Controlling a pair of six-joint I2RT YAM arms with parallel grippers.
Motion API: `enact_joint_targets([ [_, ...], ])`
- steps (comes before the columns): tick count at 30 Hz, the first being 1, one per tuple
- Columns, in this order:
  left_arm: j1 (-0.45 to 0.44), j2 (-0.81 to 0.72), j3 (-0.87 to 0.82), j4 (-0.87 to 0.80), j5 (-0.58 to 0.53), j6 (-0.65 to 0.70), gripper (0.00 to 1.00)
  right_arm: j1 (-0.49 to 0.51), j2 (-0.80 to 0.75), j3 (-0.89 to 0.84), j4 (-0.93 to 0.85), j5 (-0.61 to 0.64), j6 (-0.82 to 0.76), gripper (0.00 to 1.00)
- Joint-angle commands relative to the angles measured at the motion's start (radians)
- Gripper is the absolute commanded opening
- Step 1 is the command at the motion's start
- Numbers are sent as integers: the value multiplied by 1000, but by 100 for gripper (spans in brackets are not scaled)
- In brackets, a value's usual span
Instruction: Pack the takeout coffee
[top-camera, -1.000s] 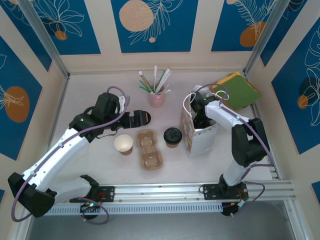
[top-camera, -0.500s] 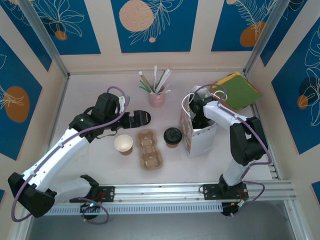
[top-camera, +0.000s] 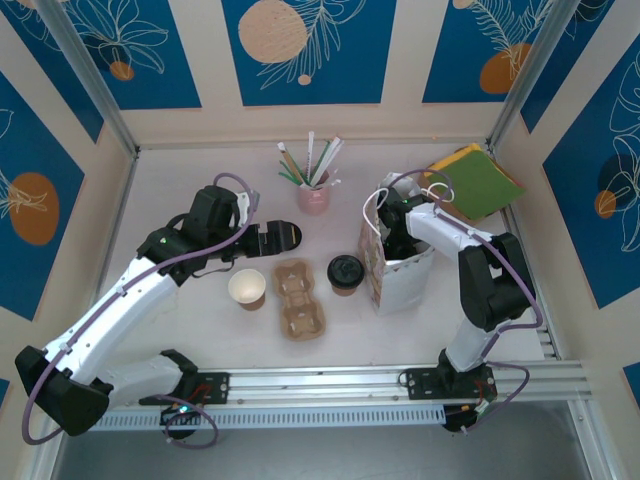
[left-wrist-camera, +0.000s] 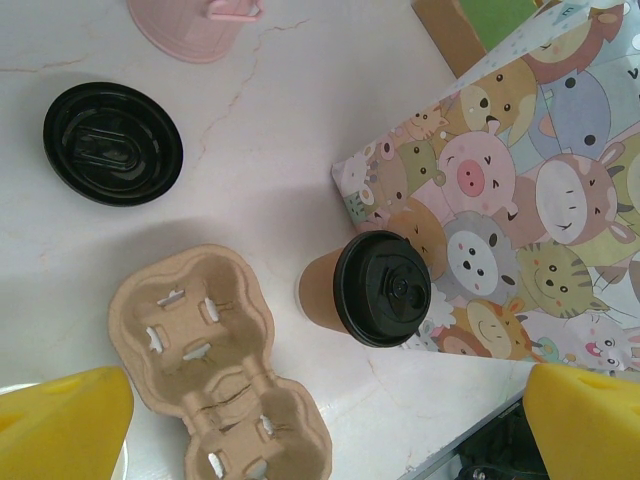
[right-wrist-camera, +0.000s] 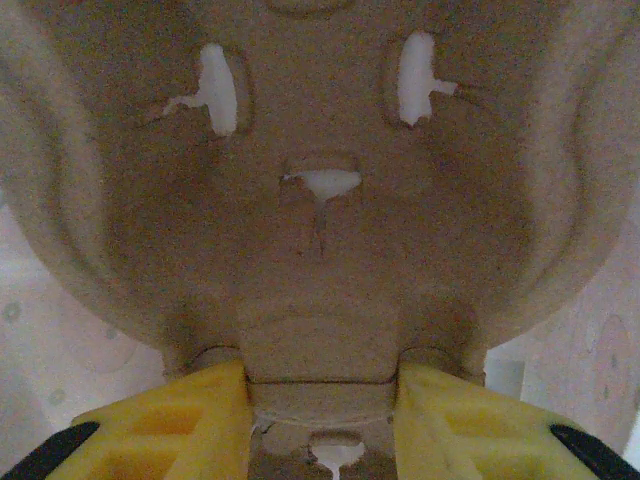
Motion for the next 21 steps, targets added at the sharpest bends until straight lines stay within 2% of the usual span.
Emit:
enact_joint_targets([
  [1, 8, -18, -8, 8, 9, -5, 100, 10, 41, -36, -9, -41, 23, 38],
  [21, 9, -13, -8, 10, 9, -4, 100, 11, 74, -48, 6, -49, 26, 38],
])
